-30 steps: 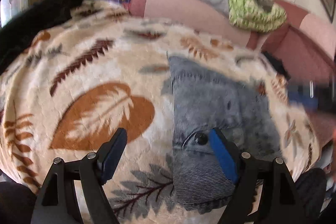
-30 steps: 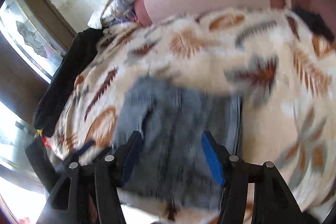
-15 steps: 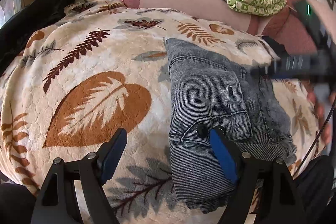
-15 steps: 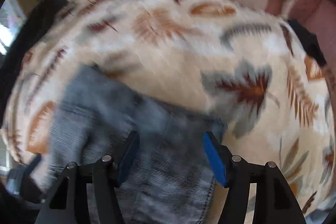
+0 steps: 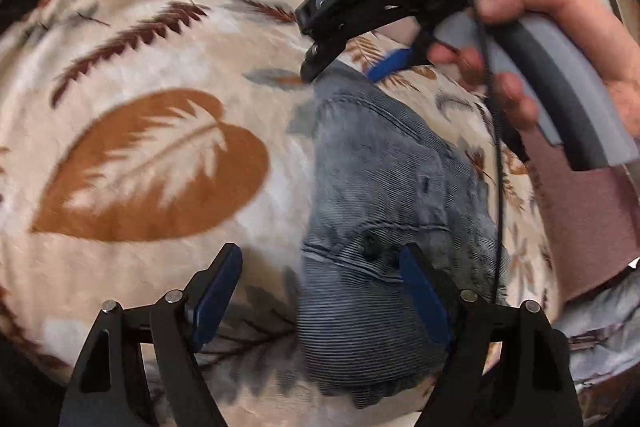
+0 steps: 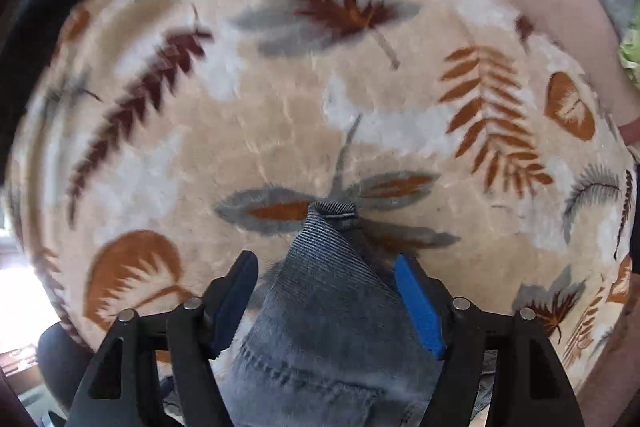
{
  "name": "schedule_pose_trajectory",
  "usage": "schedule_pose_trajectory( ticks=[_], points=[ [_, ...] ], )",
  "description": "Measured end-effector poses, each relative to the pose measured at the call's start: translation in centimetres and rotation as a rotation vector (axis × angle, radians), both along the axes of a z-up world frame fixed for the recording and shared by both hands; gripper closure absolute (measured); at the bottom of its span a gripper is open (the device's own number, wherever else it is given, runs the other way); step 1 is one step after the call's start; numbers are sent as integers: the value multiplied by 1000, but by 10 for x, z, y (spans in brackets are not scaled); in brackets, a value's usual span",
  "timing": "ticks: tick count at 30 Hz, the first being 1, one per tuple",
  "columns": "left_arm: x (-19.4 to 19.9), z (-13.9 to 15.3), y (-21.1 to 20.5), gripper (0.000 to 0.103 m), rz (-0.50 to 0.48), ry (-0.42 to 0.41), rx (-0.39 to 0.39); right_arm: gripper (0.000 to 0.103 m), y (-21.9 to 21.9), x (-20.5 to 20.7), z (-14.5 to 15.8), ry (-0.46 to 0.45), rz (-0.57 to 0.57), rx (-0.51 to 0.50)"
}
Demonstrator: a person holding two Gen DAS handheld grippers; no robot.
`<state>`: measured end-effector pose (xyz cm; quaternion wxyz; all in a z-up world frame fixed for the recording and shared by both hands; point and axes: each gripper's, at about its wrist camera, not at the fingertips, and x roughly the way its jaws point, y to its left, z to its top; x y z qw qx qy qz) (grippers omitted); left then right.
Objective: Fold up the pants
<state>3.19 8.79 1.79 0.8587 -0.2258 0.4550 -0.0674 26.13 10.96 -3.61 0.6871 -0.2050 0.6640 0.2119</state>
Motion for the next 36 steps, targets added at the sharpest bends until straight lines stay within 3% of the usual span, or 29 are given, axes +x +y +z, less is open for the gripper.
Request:
schedule_pose_trajectory(
  ticks=[2,5,10,13,16,19,21,24,27,28,31,33,35,36],
  points=[
    [1,2,-7,22,-29,-5,39,84,-4,-4,4,-40,-5,21],
    [1,2,-16,37,-69,-7,45,88,-24,-6,16,-87,-87,86],
    [1,4,-23,39,-80,-13,67,88,-52,-5,19,-167,-226,151],
    [-1,4,-25,39,-79,-19,74,88,-64,0,41,-356,-273,86],
    [-6,4,-22,39,-70,-21,57,87,-97,-1,59,-289,-348,218],
    [-6,5,-17,39,-64,-23,47,84,-119,-29,77,-244,-299,288],
    [-9,8,-15,38,-58,-26,29,69,-137,-49,77,-201,-310,332],
    [-14,13,-5,37,-45,-50,6,47,-186,-83,67,-177,-392,395],
    [-22,24,6,34,12,-121,6,47,-225,-118,32,-77,-458,432],
    [-22,26,6,31,17,-126,19,47,-231,-129,10,-32,-445,373],
    [-12,8,-14,30,-60,-25,168,47,-244,-147,6,-102,-406,346],
    [-19,13,-21,30,-43,-76,234,47,-250,-151,18,-106,-436,379],
    [-29,30,-23,30,-58,-171,259,46,-250,-166,41,-200,-401,425],
    [-32,34,-24,30,-44,-205,283,40,-249,-175,44,-220,-375,449]
  ],
)
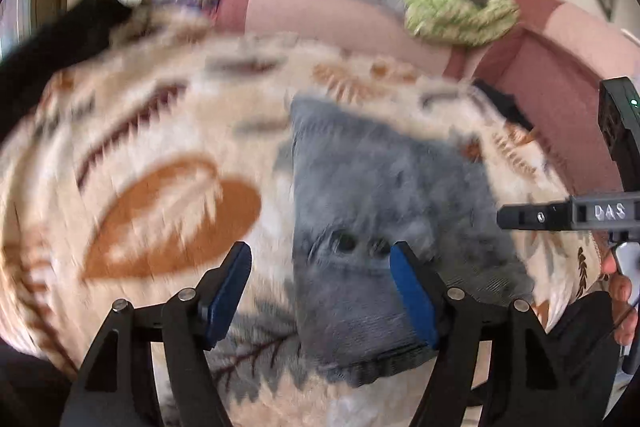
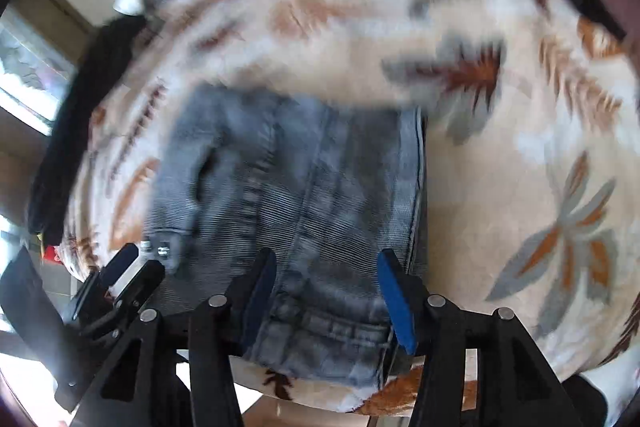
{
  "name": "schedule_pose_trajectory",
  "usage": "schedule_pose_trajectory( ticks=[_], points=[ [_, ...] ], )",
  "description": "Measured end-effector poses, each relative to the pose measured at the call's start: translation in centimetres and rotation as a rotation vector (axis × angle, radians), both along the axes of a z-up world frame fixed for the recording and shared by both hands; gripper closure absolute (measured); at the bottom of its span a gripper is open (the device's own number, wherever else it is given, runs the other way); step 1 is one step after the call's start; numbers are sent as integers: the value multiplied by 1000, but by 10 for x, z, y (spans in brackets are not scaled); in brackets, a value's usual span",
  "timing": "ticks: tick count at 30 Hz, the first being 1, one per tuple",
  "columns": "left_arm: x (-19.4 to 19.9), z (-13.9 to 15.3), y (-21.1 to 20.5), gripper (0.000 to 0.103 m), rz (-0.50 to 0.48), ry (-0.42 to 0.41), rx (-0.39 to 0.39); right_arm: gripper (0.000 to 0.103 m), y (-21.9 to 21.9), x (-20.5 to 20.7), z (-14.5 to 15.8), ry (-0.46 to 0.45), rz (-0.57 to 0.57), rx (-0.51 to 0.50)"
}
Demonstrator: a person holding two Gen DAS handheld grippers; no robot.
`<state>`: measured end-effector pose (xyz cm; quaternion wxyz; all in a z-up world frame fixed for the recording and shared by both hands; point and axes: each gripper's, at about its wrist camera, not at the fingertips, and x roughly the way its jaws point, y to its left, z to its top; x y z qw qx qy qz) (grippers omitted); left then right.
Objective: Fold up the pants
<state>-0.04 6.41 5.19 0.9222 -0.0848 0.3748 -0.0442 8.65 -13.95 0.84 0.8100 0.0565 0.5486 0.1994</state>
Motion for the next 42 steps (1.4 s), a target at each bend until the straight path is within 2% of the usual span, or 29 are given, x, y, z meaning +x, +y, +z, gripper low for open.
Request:
schedule_pose_trajectory(
  ticks=[2,3,4,5,6,8,9,11,12,13,14,16,19,22,25,27,28,30,31,32,39,42],
  points=[
    [3,-6,-5,29,1,30,41,33,6,-18,-17,22,35,-12],
    [10,-18,-10,29,-35,100,62,33,11,-25,-37,66,67,-65],
    [11,-26,-13,28,-39,114,76,33,18,-37,-48,4,121,-127],
    [8,-23,-13,28,-31,85,78,33,21,-47,-44,-78,147,-162],
    [8,-19,-14,28,-37,82,96,33,25,-52,-42,-99,161,-192],
    [4,-10,-12,29,-29,52,99,33,23,-51,-31,-100,120,-164],
    [1,-6,-10,29,-22,36,76,33,16,-49,-24,-105,85,-102],
    [2,-5,-13,28,-40,44,41,33,9,-49,-23,-110,67,-65],
    [7,-14,-18,27,-57,97,62,29,8,-47,-30,-84,75,-89],
    [9,-21,-25,21,-60,115,83,24,8,-43,-48,-18,104,-132],
    [9,-24,-25,18,-51,96,89,18,6,-43,-55,-6,110,-126],
    [7,-20,-21,18,-40,103,70,18,0,-39,-45,-2,103,-88],
    [8,-23,-17,17,-36,113,35,18,-15,-22,-18,-37,32,-25],
    [9,-23,-17,17,-37,117,30,18,-10,6,8,-99,3,-31],
    [9,-23,-18,17,-40,110,38,18,6,40,15,-131,1,-24],
    [9,-23,-18,17,-43,108,37,18,17,66,4,-122,-5,-49],
    [9,-23,-17,17,-44,108,36,18,25,77,-10,-97,-15,-99],
    [8,-23,-17,17,-49,105,36,16,29,92,-56,19,-18,-228],
    [9,-23,-17,17,-52,106,36,13,28,94,-64,9,-42,-220],
    [9,-23,-17,17,-47,103,39,6,26,90,-60,-5,-63,-224],
    [12,-25,-13,17,-47,125,-8,8,-3,46,-34,-52,-147,-137],
    [12,-26,-11,16,-48,125,-13,8,-5,24,-42,-29,-121,-141]
  ],
)
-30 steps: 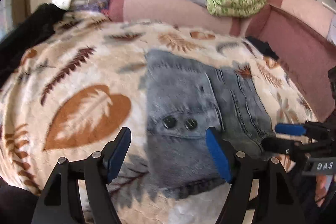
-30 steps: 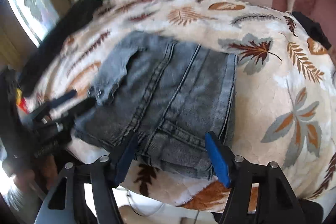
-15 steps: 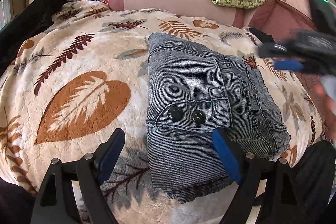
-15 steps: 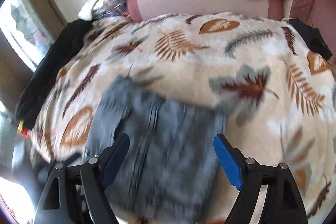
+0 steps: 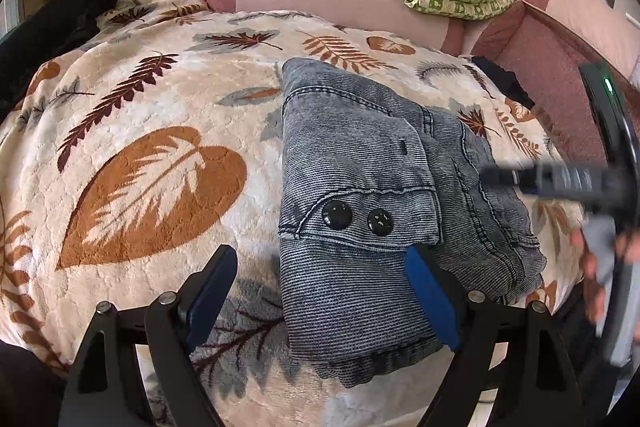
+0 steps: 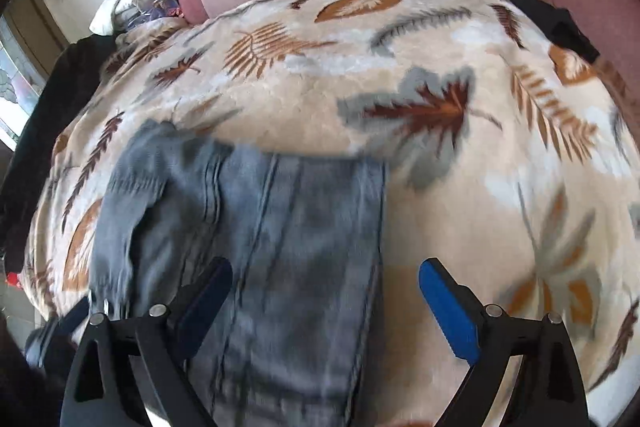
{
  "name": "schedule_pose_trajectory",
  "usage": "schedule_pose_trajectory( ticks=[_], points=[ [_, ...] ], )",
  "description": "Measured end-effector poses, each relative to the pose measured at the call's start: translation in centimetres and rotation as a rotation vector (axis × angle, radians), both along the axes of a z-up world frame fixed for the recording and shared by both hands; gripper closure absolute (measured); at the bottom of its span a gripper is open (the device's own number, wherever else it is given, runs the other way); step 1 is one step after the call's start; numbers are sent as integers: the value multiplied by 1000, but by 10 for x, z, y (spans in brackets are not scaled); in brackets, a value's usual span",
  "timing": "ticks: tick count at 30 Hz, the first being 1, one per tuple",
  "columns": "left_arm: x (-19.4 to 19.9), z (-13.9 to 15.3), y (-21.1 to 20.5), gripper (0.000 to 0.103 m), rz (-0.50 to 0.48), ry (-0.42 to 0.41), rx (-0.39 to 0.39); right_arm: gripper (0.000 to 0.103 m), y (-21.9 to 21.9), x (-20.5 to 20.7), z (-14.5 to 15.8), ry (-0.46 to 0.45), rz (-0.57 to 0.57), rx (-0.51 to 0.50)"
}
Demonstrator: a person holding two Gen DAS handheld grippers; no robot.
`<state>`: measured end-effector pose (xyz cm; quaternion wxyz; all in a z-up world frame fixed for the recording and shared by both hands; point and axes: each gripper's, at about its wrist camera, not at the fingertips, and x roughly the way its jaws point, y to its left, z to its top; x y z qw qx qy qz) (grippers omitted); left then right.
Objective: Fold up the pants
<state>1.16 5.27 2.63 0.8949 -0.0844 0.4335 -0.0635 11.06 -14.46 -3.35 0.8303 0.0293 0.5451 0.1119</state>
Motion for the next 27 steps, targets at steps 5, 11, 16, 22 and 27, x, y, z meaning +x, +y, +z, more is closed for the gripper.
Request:
schedule_pose_trajectory(
  ticks=[5,11,16,22,27],
  points=[
    [-2,1,-2,16,5,-15,20,7,-7,-8,-2,15,2,-18],
    [-2,0,-2,15,12,-22,17,7,4,-52,20,-118,83,-53],
    [-2,0,-2,14,14,-26,23,7,-4,-58,0,-69,62,-35],
    [-8,14,5,14,20,-84,-5,7,-45,-64,21,-188,-42,152],
    [-1,20,24,14,67,-81,-99,7,-88,-60,1,-141,-164,353]
  ],
)
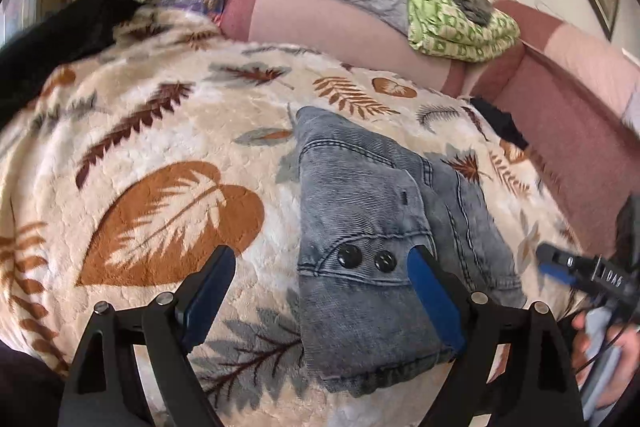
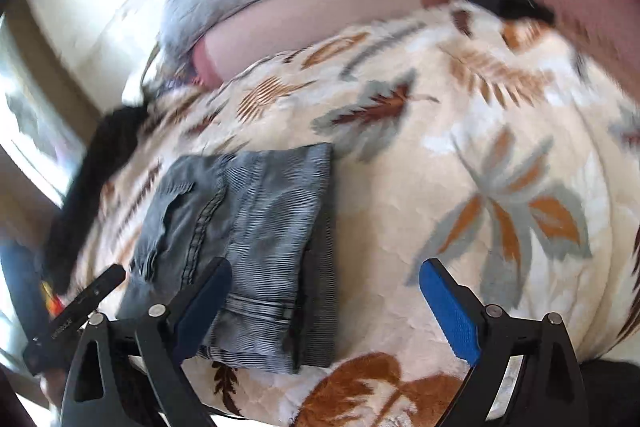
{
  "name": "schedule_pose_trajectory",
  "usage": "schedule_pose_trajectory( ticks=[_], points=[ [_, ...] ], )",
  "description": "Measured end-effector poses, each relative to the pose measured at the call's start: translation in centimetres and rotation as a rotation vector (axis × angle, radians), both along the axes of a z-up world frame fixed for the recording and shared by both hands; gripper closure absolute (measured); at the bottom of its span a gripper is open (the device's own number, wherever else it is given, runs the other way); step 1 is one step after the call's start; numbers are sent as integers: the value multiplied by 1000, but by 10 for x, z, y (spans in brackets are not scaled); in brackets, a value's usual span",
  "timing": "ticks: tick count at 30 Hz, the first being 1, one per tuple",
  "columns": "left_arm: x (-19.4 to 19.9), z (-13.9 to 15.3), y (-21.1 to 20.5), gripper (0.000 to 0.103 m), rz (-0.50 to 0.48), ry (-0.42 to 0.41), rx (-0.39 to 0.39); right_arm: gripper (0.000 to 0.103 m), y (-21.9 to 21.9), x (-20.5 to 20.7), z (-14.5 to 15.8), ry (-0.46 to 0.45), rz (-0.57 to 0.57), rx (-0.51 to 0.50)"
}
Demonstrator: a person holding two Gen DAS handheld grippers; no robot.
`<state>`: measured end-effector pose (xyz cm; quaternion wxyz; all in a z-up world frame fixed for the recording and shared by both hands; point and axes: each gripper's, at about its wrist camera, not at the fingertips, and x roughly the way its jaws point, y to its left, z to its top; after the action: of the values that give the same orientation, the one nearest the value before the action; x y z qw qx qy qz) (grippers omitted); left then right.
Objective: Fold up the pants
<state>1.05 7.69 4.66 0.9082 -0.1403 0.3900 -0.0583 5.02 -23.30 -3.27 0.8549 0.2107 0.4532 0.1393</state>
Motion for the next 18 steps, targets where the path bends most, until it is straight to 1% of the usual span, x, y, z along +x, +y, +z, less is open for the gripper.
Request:
schedule_pose_trajectory(
  ticks=[1,3,5,6,9,11,13,16,18],
  points=[
    [3,-2,3,14,2,20,-22,7,-6,2,-6,23,0,47],
    [12,-7,9,14,7,71,-91,7,-11,4,-14,69,8,127],
    [18,-8,12,14,0,96,-143,7,-13,8,-19,101,40,219],
    [22,-8,11,14,-13,108,-158,7,-13,11,-18,113,50,248],
    [33,-7,11,14,-43,130,-165,7,-10,21,-15,154,94,329],
    [38,-8,14,14,-47,140,-174,7,-10,24,-12,150,105,331],
    [39,-7,16,14,-38,134,-159,7,-9,34,-9,156,103,331],
    [39,-8,21,14,-27,120,-143,7,-7,46,-8,177,112,356],
    [40,-11,24,14,-22,119,-145,7,-3,54,-8,194,123,399]
  ],
)
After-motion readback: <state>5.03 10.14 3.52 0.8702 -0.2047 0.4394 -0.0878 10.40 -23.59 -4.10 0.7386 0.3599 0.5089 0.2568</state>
